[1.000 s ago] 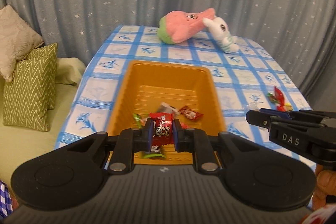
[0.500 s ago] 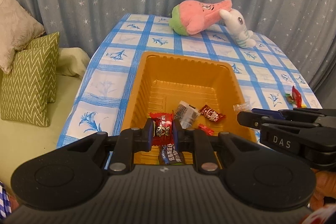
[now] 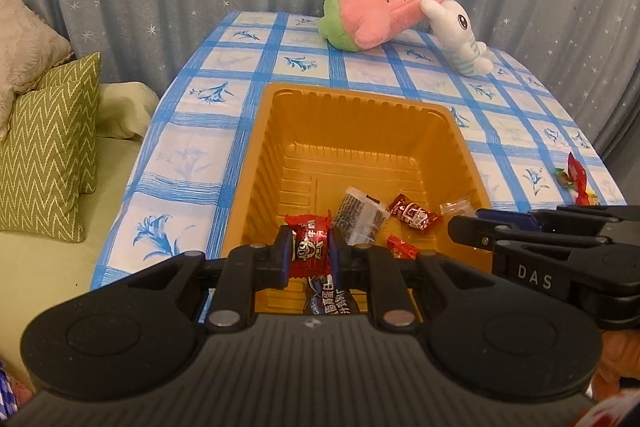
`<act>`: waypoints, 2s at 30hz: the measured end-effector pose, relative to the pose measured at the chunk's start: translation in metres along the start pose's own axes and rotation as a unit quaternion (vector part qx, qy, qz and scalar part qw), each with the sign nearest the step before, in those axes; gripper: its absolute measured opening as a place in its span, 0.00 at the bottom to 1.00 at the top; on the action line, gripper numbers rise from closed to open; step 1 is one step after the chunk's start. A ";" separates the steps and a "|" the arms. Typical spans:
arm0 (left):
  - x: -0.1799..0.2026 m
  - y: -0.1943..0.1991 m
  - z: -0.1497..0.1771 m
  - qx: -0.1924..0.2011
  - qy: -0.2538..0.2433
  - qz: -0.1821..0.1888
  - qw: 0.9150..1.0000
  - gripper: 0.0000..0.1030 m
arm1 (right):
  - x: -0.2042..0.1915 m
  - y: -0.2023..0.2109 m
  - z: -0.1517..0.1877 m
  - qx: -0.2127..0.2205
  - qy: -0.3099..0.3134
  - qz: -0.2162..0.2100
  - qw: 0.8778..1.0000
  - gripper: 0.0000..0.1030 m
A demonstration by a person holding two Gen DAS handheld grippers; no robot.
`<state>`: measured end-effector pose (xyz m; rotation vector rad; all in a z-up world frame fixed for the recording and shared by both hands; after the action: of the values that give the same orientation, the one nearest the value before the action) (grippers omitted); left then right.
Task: Organize snacks
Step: 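Carry both held candies over the orange tray, then open both grippers to drop the candies into the tray, then move both tools back toward the red candy pile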
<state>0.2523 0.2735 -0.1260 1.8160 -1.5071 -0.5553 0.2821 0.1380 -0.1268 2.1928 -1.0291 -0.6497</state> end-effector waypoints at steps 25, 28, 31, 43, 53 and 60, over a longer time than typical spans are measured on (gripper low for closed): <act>-0.011 0.023 0.001 0.016 0.011 -0.016 1.000 0.30 | -0.015 0.003 -0.004 0.004 0.009 -0.013 1.000 0.20; -0.014 0.025 0.001 0.018 0.014 -0.020 1.000 0.38 | -0.018 0.001 -0.004 0.005 0.008 -0.030 1.000 0.20; -0.016 0.028 0.000 0.021 0.017 -0.022 0.999 0.42 | -0.020 0.001 -0.002 0.005 0.007 -0.039 0.999 0.47; -0.003 0.058 0.001 0.035 0.020 -0.018 0.999 0.54 | -0.003 0.032 0.006 0.011 -0.004 -0.008 1.000 0.57; 0.039 0.093 0.002 0.056 0.007 0.001 0.998 0.67 | 0.032 0.087 0.025 0.022 -0.036 0.031 0.999 0.57; 0.084 0.111 0.006 0.065 -0.014 0.026 0.997 0.73 | 0.060 0.124 0.040 0.033 -0.055 0.052 0.997 0.57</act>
<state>0.1931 0.1826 -0.0391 1.8675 -1.6389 -0.4682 0.2288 0.0146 -0.0762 2.1637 -1.2297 -0.7038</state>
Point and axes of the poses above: each gripper's, at about its wrist camera, not at the fingertips, and y roughly against the way its jaws point, x to its right, z to its underside, the point moved 10 cm from there along -y, roughly the way its jaws point, and after that the axes turned 2 degrees about y, right-handed, at the moved point
